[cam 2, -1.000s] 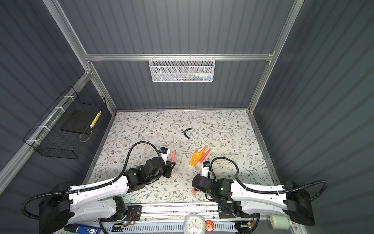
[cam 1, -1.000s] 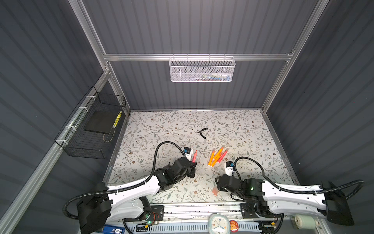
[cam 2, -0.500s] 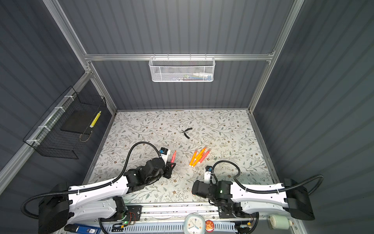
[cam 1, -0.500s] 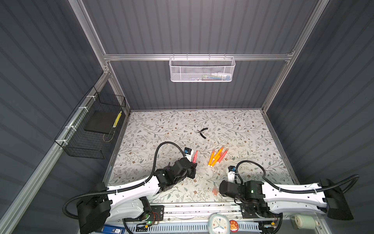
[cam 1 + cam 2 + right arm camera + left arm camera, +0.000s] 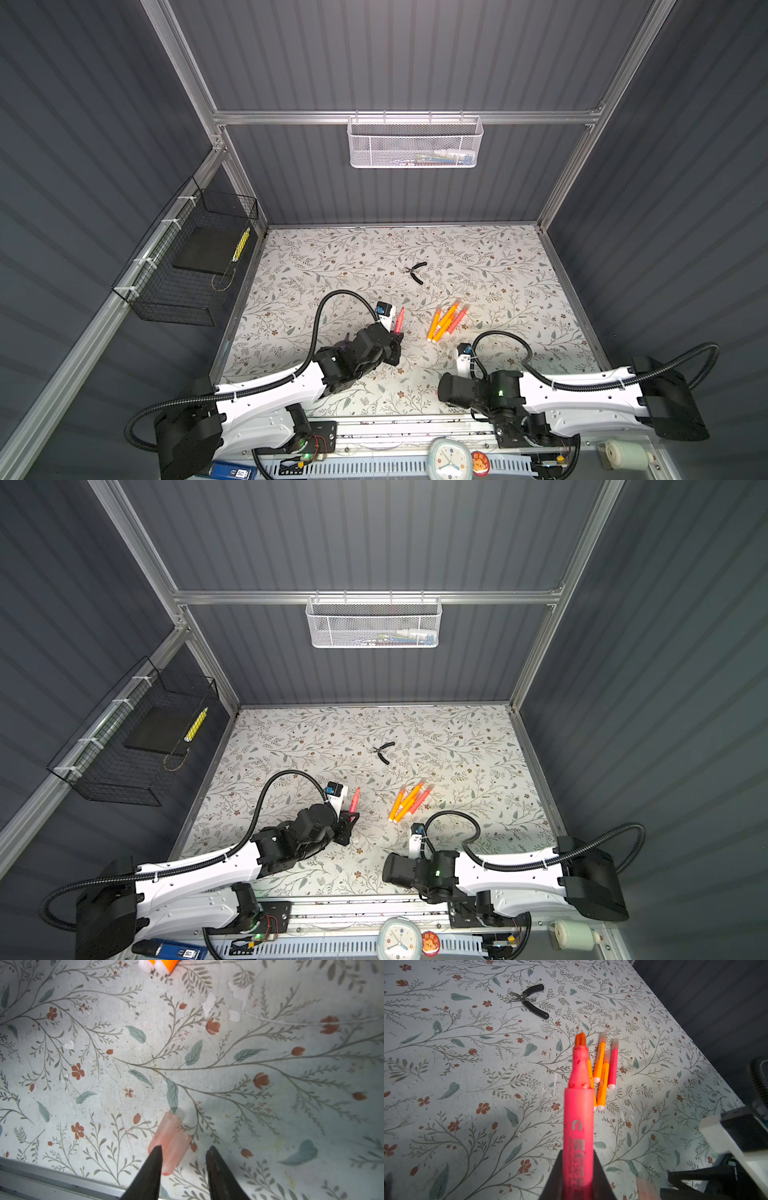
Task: Insert the pens into the pen caps
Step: 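Close the right gripper on one translucent pink cap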
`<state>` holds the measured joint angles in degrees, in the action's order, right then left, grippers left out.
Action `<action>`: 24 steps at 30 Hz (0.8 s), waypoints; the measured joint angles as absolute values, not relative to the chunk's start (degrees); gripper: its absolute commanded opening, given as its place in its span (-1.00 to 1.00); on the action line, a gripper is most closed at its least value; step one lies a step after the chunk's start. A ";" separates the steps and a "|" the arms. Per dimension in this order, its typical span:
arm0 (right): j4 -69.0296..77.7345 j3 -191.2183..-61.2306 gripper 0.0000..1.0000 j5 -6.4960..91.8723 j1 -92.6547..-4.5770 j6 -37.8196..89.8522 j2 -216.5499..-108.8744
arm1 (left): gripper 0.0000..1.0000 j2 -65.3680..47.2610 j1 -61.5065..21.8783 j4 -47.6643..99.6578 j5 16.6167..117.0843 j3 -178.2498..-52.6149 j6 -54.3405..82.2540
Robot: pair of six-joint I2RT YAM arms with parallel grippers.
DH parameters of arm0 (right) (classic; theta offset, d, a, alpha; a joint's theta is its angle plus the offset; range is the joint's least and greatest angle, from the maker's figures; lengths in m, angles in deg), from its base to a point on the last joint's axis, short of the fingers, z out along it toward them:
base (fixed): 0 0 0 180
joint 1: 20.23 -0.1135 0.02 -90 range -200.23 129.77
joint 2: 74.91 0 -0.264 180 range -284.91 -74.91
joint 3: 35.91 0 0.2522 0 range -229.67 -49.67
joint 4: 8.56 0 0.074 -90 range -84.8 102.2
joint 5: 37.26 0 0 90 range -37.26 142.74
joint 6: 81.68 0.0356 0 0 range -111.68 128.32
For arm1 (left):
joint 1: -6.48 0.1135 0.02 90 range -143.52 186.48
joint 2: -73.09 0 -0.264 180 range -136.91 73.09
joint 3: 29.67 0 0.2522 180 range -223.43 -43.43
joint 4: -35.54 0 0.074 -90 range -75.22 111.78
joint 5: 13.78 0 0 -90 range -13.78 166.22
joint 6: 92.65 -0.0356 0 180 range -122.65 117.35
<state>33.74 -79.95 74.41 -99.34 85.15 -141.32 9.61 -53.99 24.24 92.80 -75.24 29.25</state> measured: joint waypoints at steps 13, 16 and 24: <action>33.98 -82.80 -0.32 73.65 -100.59 85.24 -147.05 | -1.00 11.35 -54.25 23.30 93.61 -74.44 29.25; 34.22 -82.84 -0.37 73.65 -100.79 85.46 -147.99 | -1.00 11.35 -54.25 23.19 93.63 -74.44 29.25; 35.66 -83.30 -0.46 73.58 -100.87 86.36 -149.85 | -1.00 11.35 -54.32 23.03 93.81 -74.44 29.25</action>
